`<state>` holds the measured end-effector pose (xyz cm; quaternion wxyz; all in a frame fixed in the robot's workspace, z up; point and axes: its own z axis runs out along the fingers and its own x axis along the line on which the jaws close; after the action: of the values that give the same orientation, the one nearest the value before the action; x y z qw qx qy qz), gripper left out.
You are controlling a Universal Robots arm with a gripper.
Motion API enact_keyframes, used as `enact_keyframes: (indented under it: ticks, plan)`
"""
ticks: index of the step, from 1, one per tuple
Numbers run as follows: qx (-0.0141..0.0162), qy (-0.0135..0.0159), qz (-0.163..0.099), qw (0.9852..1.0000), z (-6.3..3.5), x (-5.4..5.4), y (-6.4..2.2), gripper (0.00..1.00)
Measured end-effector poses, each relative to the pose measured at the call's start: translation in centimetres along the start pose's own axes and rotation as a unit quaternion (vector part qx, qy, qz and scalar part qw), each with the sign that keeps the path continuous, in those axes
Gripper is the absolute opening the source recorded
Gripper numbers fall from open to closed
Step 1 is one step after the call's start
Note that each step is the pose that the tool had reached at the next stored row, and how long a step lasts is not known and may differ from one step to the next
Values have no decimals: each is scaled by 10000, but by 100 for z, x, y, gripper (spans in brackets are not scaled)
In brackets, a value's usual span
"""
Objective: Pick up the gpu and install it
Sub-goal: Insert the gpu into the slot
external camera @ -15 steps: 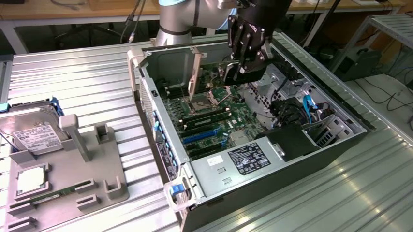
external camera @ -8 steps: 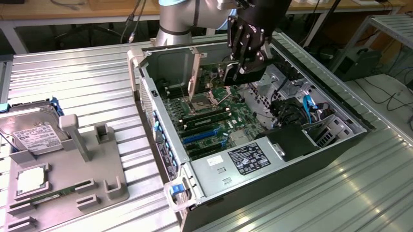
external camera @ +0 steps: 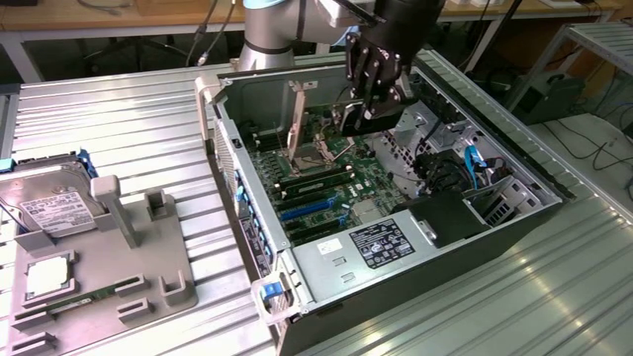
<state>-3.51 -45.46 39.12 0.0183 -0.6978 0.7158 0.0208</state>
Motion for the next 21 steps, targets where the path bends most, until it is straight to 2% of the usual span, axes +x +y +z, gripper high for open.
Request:
enact_keyframes:
  ticks: [6, 18, 21]
  plan:
    - [-17, 2, -308, 9995, 64, 2, 0, 28]
    - [-18, -1, -335, 9994, 131, 6, 14, 28]
    - [-18, 0, -333, 9994, 161, 7, 42, 28]
